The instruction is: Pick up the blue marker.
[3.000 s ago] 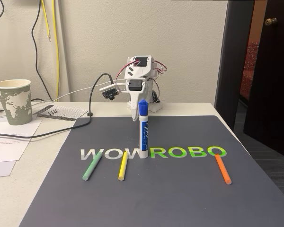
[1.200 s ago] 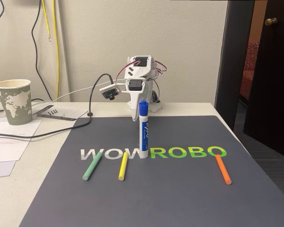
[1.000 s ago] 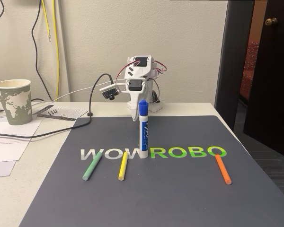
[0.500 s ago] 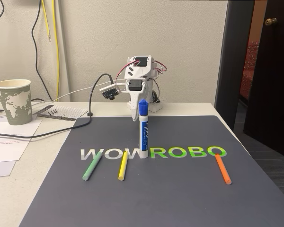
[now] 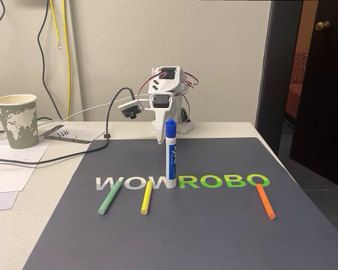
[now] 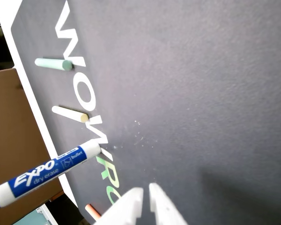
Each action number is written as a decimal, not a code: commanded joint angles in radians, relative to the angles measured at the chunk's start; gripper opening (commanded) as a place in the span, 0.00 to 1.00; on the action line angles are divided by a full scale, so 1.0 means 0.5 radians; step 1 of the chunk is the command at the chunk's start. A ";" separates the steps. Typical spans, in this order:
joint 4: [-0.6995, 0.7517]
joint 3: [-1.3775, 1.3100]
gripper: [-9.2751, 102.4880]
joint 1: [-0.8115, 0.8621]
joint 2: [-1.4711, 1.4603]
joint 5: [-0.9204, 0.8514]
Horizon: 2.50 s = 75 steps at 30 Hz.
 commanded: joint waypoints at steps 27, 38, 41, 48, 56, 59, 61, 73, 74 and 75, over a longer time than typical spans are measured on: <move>-0.120 -0.003 0.08 -0.003 0.117 0.003; -0.215 -0.003 0.08 -0.009 0.117 0.135; -0.298 -0.003 0.09 -0.025 0.117 0.107; -0.537 -0.003 0.10 -0.025 0.117 -0.218; -0.632 -0.003 0.16 -0.028 0.117 -0.285; -0.635 -0.006 0.17 -0.037 0.117 -0.334; -0.629 -0.018 0.17 -0.043 0.117 -0.402; -0.604 -0.448 0.18 -0.064 -0.417 -0.601; -0.577 -0.549 0.18 -0.064 -0.515 -0.626; -0.549 -0.629 0.18 -0.067 -0.589 -0.660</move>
